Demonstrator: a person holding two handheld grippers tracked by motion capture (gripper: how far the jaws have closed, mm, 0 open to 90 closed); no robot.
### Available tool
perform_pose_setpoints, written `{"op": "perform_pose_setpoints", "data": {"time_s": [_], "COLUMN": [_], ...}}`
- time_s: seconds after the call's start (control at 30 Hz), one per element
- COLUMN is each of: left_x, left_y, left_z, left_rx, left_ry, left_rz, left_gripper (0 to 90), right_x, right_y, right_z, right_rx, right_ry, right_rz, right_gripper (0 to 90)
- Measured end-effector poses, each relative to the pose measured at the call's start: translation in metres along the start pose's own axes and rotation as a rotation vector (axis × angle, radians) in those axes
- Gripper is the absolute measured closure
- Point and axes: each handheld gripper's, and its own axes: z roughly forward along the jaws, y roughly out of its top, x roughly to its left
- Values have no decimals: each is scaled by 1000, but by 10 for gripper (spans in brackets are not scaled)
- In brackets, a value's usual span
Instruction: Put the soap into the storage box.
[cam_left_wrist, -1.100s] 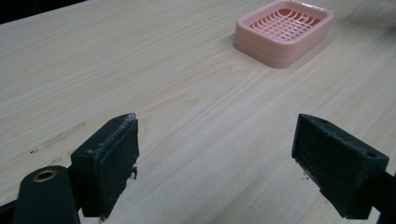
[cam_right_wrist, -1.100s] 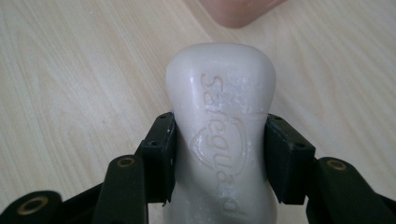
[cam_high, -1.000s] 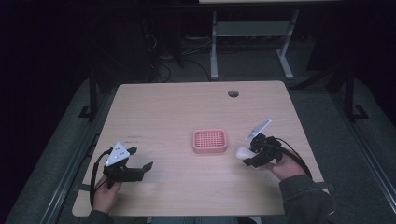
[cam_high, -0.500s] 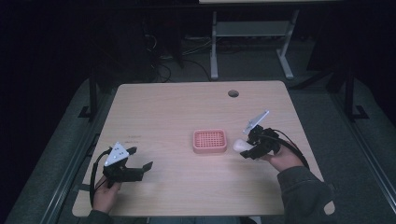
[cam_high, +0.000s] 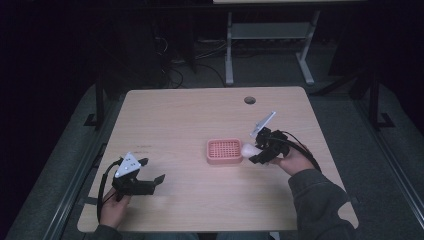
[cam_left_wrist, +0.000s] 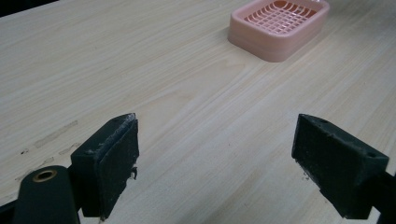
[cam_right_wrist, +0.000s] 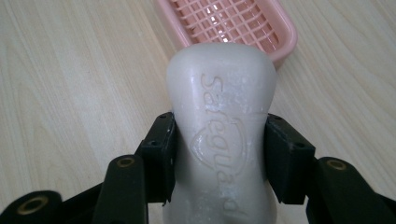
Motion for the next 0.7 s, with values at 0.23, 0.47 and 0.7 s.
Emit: {"op": "perform_pose_setpoints", "data": {"time_s": [0.23, 0.47, 0.7], "left_x": [1, 0, 0], "left_y": [0, 0, 0], "left_z": [-1, -1, -1], "left_rx": [-13, -11, -12], "left_ry": [2, -1, -1], "left_rz": [-10, -8, -8], "left_gripper": [145, 145, 145], "right_x": [-4, -8, -10], "right_y": [12, 20, 26], "right_z": [2, 6, 15], "right_rx": [-4, 3, 9], "right_ry": [9, 11, 31], "right_rz": [-7, -10, -11], "right_gripper": [487, 487, 487]}}
